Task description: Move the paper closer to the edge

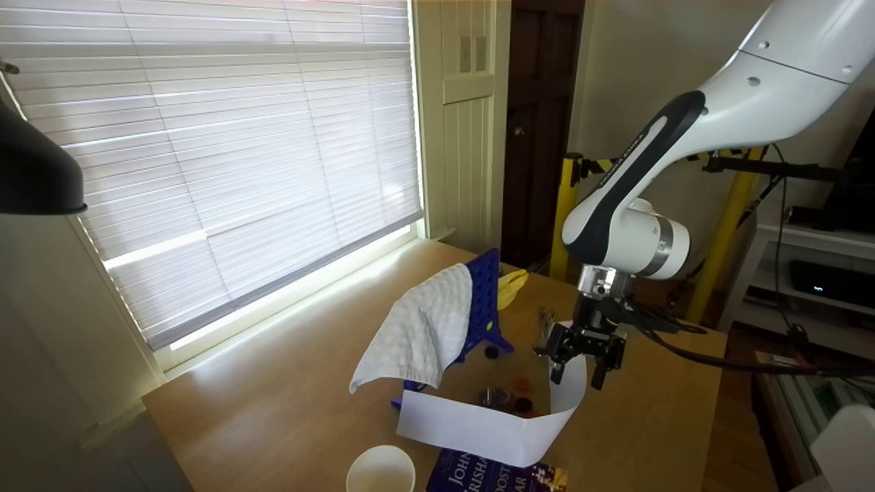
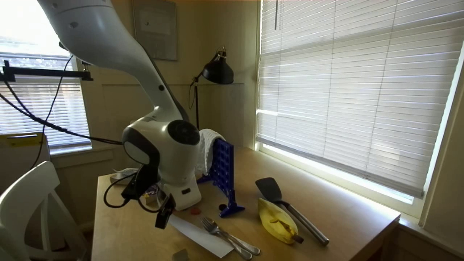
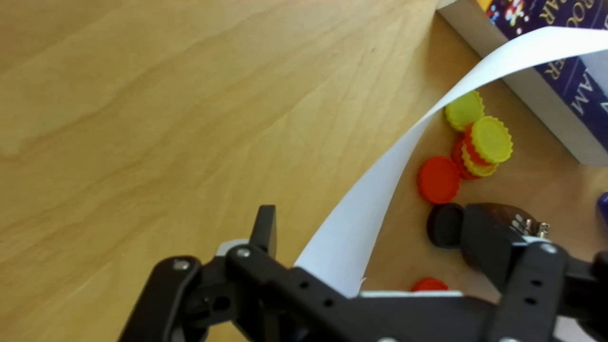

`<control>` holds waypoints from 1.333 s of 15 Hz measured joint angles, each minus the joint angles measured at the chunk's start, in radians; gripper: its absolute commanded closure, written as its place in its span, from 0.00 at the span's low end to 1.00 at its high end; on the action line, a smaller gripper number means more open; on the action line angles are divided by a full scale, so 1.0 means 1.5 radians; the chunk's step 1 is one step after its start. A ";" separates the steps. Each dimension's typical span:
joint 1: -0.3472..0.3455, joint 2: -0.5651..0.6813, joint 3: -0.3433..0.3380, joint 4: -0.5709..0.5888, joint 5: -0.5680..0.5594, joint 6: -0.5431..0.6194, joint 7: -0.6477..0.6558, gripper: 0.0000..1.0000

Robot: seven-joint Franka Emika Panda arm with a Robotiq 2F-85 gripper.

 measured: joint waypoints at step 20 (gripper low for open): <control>0.008 -0.042 -0.015 -0.015 -0.077 0.002 0.002 1.00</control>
